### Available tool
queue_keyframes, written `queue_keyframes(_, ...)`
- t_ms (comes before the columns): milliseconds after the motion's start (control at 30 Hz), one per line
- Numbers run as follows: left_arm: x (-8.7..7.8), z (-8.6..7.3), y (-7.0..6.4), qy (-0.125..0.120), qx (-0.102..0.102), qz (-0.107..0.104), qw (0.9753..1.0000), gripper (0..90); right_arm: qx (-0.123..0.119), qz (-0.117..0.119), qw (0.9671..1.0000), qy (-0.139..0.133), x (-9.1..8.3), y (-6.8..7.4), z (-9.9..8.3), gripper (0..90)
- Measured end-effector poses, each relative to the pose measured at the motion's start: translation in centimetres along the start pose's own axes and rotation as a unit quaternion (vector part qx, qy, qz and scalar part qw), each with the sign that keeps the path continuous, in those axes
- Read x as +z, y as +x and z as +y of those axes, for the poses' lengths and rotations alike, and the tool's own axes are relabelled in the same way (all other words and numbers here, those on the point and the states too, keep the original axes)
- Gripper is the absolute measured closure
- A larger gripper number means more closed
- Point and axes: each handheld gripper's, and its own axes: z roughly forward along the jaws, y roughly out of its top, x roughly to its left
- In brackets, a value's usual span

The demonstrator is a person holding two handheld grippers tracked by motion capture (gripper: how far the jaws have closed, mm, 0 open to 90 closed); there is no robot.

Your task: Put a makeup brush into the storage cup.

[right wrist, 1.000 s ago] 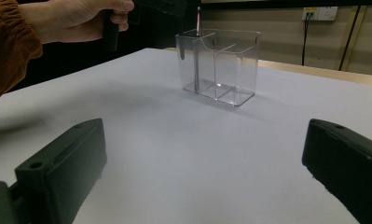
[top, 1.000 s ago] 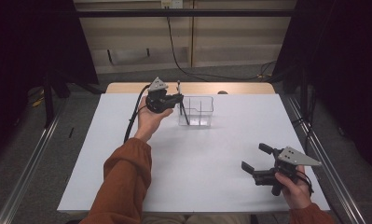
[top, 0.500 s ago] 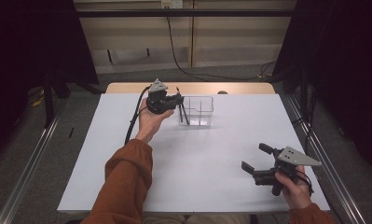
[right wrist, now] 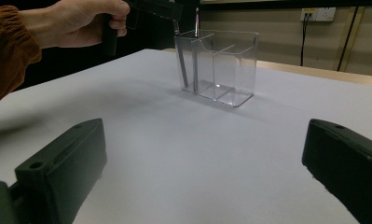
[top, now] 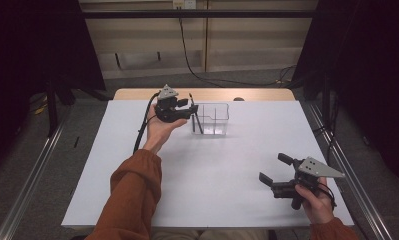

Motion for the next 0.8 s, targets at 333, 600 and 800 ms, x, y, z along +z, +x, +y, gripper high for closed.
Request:
queue_keyframes(333, 0.1, -0.3, -0.3, -0.004, -0.003, -0.005, 1.0, 14.9, 0.002, -0.003, 1.0, 0.002, 0.1, -0.3, -0.1, 0.0)
queue_keyframes(600, -0.3, -0.4, -0.3, -0.02, -0.023, -0.021, 0.9993, 4.3, 0.007, -0.008, 0.9999, -0.003, 0.2, -0.5, -0.1, 0.0)
queue_keyframes(800, -1.3, -0.3, -0.6, -0.031, -0.018, -0.03, 0.9989, 2.9, 0.006, -0.009, 0.9999, -0.003, 0.0, -0.4, -0.1, 0.0)
